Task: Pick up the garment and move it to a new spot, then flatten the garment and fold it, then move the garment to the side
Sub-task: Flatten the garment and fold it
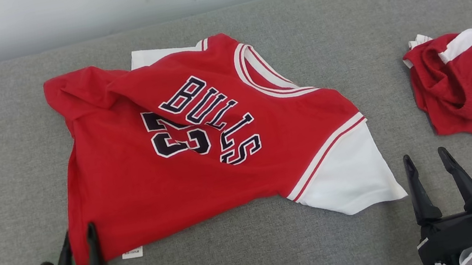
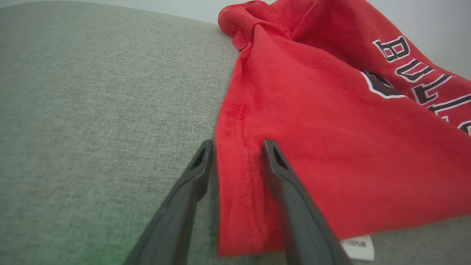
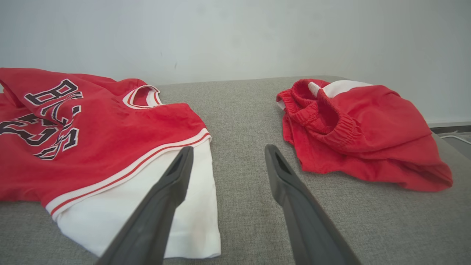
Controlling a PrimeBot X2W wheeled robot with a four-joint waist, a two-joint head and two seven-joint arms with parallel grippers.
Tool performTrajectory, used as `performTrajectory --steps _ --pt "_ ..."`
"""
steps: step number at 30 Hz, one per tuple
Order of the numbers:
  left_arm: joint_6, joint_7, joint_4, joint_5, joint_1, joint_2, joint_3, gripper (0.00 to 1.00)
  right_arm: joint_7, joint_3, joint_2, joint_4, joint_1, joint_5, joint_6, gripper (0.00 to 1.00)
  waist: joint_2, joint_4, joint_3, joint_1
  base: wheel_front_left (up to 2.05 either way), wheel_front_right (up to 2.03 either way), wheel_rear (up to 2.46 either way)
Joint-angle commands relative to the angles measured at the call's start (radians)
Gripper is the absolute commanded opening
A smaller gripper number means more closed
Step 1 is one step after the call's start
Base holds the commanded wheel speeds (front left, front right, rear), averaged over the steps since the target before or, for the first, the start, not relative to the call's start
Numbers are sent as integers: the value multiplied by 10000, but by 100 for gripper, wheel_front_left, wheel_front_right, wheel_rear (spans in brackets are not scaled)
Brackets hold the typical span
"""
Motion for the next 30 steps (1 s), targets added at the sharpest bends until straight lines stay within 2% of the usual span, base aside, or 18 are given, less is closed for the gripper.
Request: performTrajectory --steps 1,2,3,6,13,25,30 --pt "-50 -6 -72 33 -109 16 -4 20 -18 -3 38 -17 -33 75 -3 100 -1 -2 27 -1 0 0 0" --pt "-70 -6 -167 68 -107 16 -2 1 -18 -13 44 -14 -32 71 -3 100 -1 0 39 -1 0 0 0" --pt "-66 -6 -243 92 -79 12 -21 0 -18 -20 51 -8 -28 83 -3 100 -1 2 52 -1 0 0 0" --pt "-136 -6 -253 109 -59 11 -62 0 -18 -26 84 35 -24 134 -3 100 -1 1 92 -1 0 0 0" --pt "-198 -6 -1303 308 -403 50 132 0 -18 -41 126 11 -207 164 -3 100 -1 -8 370 -1 0 0 0" --pt "-174 -6 -702 621 -1922 764 309 0 -18 169 265 113 -620 156 -3 100 -1 -427 1177 -1 0 0 0" --pt "16 -6 -342 726 -2398 1032 545 0 -18 201 331 128 -674 123 -3 100 -1 -655 1393 -1 0 0 0"
